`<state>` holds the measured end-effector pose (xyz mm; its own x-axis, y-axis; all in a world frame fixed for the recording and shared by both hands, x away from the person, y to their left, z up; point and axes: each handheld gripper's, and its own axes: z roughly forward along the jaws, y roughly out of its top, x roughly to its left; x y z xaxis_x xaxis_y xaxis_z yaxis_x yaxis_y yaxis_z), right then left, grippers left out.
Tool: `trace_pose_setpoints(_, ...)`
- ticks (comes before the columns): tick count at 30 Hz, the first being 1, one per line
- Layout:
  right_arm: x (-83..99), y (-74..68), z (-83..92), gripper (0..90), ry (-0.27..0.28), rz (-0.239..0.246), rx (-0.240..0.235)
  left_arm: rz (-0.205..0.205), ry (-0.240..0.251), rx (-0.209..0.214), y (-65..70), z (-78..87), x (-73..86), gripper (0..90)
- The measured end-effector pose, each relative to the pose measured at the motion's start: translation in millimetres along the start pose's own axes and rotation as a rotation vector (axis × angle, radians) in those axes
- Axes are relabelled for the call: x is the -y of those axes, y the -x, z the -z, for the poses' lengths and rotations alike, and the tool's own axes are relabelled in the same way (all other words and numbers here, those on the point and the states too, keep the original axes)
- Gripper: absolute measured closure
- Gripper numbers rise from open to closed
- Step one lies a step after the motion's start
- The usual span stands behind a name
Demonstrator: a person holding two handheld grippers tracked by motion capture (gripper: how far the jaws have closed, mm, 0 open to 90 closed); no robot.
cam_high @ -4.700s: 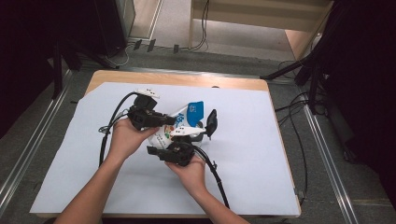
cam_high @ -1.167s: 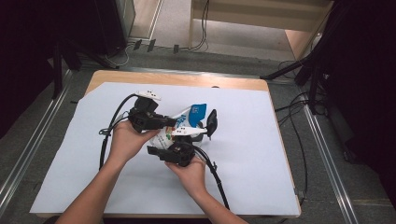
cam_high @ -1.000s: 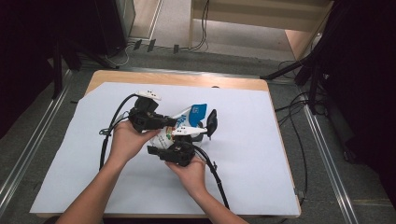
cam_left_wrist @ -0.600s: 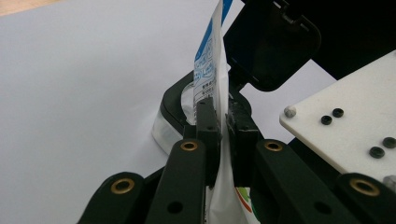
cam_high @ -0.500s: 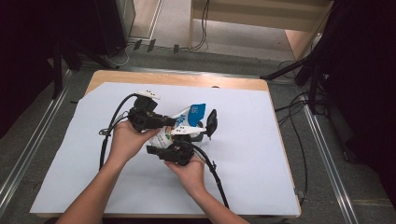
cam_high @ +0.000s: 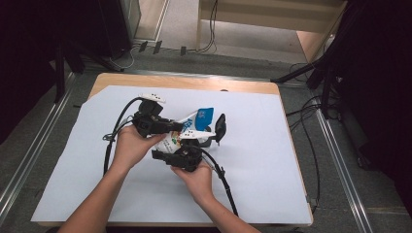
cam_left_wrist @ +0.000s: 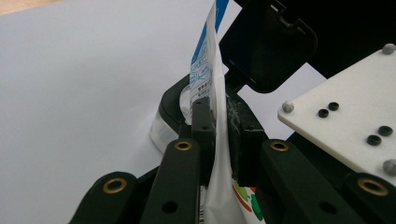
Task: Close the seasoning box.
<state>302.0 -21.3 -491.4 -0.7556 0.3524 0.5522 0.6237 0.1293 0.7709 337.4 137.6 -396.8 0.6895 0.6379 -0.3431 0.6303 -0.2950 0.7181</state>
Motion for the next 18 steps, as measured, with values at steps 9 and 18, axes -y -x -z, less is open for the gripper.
trace_pose_setpoints(9,-0.6,0.9,0.8,71.4,0.005,-0.010,-0.014,-0.016,0.003,-0.002,0.6,0.8,-0.5,82.2)
trace_pose_setpoints(18,-1.1,1.0,0.9,71.3,0.006,-0.004,-0.017,-0.021,0.016,-0.014,2.3,1.8,-0.6,85.5)
